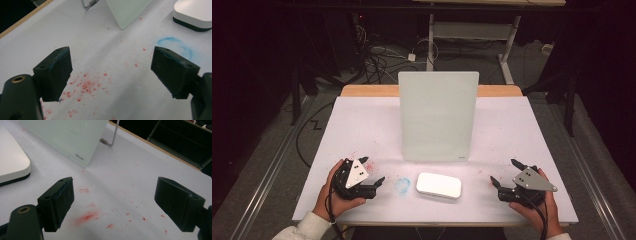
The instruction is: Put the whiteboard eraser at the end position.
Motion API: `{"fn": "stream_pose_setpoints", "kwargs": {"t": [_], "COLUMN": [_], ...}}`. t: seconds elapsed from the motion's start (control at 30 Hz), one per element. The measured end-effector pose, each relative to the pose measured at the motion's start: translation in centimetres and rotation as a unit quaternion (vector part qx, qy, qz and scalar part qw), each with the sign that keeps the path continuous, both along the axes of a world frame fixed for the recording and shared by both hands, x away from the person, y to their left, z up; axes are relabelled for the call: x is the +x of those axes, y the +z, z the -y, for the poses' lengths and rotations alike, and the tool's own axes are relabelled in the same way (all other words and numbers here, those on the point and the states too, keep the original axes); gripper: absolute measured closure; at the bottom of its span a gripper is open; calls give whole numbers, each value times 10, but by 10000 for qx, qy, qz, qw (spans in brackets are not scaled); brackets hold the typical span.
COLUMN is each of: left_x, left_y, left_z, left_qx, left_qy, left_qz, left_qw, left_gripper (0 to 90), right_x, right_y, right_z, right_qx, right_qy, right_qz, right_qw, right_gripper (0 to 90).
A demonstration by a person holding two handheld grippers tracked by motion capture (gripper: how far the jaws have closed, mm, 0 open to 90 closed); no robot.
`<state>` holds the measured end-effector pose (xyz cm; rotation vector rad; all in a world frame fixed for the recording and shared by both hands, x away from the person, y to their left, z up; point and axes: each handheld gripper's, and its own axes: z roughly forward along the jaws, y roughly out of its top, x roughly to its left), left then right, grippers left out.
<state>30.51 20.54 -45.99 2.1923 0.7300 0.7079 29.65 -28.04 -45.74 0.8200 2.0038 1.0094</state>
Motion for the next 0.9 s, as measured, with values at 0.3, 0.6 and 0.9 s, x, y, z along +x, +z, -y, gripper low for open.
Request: {"fn": "stream_pose_setpoints", "kwargs": {"t": [0.3, 0.6, 0.9], "left_x": [1, 6, 9], "left_y": [-1, -3, -4], "left_z": [2, 2, 1], "left_qx": [29, -43, -78], "left_qy": [-29, -36, -18], "left_qz": [-42, -120, -176], "left_qw": [10000, 9999, 9998], "left_gripper": [166, 166, 166], "right_x": [0, 3, 4], "right_y": [0, -1, -1], "right_z": [1, 4, 6], "right_qx": [17, -10, 8], "right_qy": [-4, -38, -161], "right_qz": [14, 24, -1], "right_qw": [10000, 10000, 9999], "right_gripper": [166, 167, 166]}}
